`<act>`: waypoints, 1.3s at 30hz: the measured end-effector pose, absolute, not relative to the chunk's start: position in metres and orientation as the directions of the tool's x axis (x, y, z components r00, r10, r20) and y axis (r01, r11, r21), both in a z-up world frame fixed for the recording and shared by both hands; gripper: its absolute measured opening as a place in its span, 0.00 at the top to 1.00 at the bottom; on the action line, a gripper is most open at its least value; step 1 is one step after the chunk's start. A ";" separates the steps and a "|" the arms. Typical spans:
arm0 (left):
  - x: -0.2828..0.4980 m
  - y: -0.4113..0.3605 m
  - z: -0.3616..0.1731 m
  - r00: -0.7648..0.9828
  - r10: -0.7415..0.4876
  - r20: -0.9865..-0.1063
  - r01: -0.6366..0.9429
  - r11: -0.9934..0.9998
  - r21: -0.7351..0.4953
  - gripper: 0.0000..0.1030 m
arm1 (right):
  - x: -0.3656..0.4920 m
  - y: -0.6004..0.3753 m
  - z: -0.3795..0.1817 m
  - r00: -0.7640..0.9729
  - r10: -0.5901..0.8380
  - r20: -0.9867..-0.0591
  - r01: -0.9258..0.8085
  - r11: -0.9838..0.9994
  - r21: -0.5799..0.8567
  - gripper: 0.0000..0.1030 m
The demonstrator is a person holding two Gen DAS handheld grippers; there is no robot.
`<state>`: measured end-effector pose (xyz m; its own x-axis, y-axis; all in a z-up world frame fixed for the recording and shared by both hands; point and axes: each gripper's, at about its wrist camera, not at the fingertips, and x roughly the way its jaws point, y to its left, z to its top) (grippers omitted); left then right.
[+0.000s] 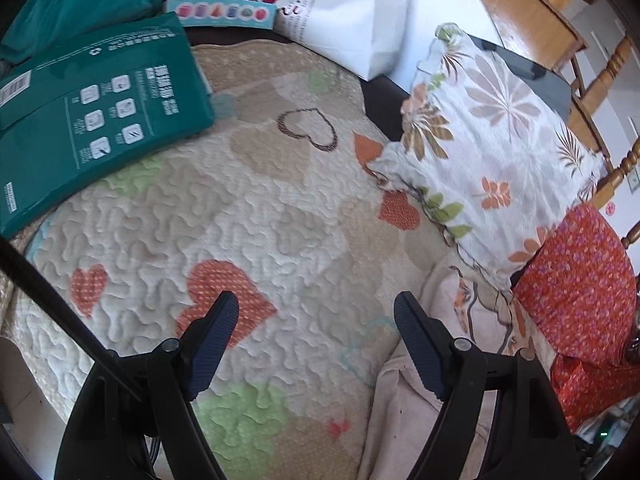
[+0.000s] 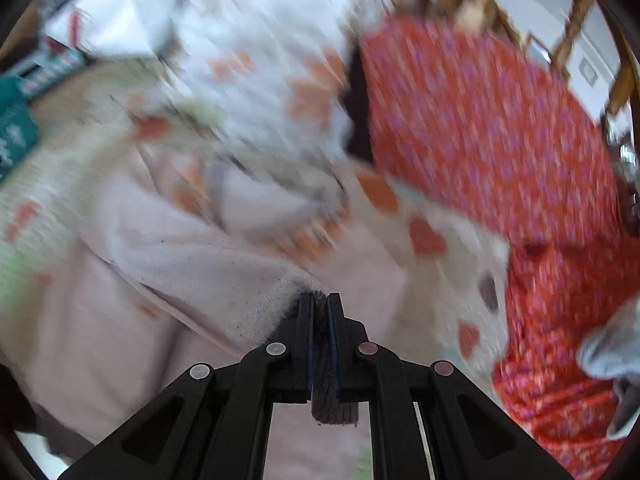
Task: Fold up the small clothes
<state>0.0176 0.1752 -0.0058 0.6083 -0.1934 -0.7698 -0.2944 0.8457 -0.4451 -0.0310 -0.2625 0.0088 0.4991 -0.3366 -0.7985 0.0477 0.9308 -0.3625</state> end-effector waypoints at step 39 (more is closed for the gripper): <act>0.047 0.132 -0.035 0.491 -0.245 -0.836 -0.235 0.887 -0.398 0.23 | 0.244 -0.041 -0.062 0.551 0.009 -0.834 -0.202 0.972 -0.122 0.70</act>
<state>0.0469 0.1316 -0.0348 0.4908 -0.2450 -0.8361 -0.2347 0.8870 -0.3977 0.2436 -0.0410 -0.0619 0.5511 0.0094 -0.8344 -0.2016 0.9718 -0.1222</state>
